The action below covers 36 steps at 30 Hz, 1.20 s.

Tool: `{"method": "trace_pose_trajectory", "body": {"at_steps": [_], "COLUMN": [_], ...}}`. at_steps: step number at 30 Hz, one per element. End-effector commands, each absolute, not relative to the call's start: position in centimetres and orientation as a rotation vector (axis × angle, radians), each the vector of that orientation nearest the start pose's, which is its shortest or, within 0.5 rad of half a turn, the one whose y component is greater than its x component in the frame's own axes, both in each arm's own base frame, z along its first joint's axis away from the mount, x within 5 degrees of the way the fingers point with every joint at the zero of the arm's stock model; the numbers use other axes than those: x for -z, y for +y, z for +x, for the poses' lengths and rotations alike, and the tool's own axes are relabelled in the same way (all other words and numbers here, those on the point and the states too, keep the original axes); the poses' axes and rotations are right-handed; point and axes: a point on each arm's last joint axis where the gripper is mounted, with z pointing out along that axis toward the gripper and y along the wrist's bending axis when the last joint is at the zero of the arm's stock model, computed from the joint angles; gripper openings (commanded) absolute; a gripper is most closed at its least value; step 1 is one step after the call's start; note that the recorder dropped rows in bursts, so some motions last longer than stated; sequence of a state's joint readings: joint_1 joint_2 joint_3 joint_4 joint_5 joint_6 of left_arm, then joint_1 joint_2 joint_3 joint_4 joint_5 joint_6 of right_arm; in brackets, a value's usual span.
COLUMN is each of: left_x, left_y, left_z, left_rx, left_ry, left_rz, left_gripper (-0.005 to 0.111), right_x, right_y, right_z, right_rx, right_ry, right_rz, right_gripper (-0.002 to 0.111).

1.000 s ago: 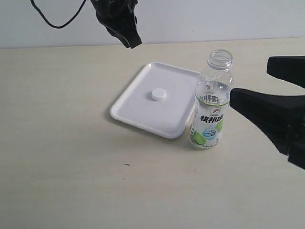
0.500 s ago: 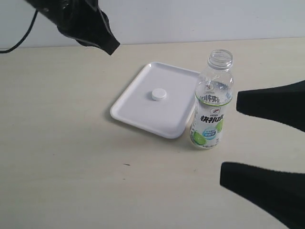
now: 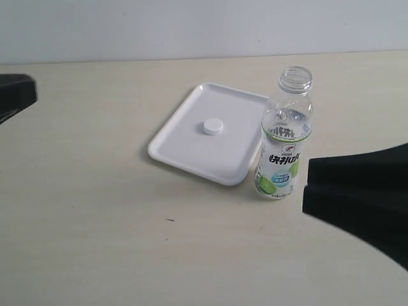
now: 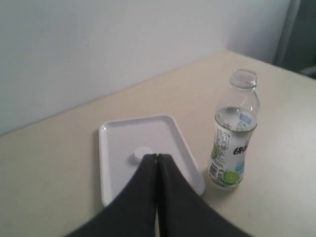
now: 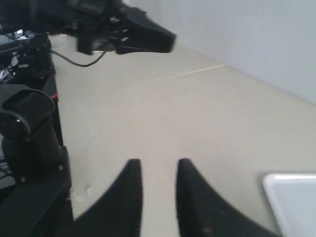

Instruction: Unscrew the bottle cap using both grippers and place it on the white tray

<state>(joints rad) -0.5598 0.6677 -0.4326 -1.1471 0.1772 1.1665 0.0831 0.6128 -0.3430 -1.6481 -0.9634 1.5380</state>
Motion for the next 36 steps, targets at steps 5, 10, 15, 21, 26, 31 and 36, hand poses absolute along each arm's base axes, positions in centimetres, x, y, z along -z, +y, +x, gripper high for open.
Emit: {"method": "trace_pose_trajectory", "body": {"at_steps": [5, 10, 15, 21, 26, 31, 36], "left_x": [-26.1, -25.2, -25.2, -25.2, -25.2, -25.1, -25.1], "left_y": [-4.5, -3.4, -3.2, -3.2, -3.2, -3.2, -3.2], "left_z": [6.0, 4.2, 3.6, 3.6, 3.6, 3.6, 3.6], "left_rx": [0.585, 0.68, 0.693, 0.693, 0.693, 0.693, 0.693], "left_ry": [1.52, 1.427, 1.378, 1.378, 1.378, 1.379, 1.379], "left_rz": [0.403, 0.317, 0.319, 0.319, 0.319, 0.32, 0.32], "left_gripper": [0.0, 0.0, 0.0, 0.0, 0.0, 0.0, 0.0], "right_x": [-27.6, -27.5, -27.6, -27.6, -27.8, -24.7, -21.9], "right_y": [6.1, 4.5, 4.5, 4.5, 4.4, 1.1, 0.1], "right_z": [10.9, 11.9, 12.0, 12.0, 11.7, 8.1, 6.1], "right_rx": [-0.544, -0.376, -0.41, -0.41, -0.467, -0.22, -0.094], "right_ry": [1.687, 1.728, 1.729, 1.729, 1.734, 1.614, 1.524], "right_rz": [-0.575, -0.403, -0.356, -0.356, -0.261, 0.029, 0.067], "right_gripper": [0.0, 0.0, 0.0, 0.0, 0.0, 0.0, 0.0]}}
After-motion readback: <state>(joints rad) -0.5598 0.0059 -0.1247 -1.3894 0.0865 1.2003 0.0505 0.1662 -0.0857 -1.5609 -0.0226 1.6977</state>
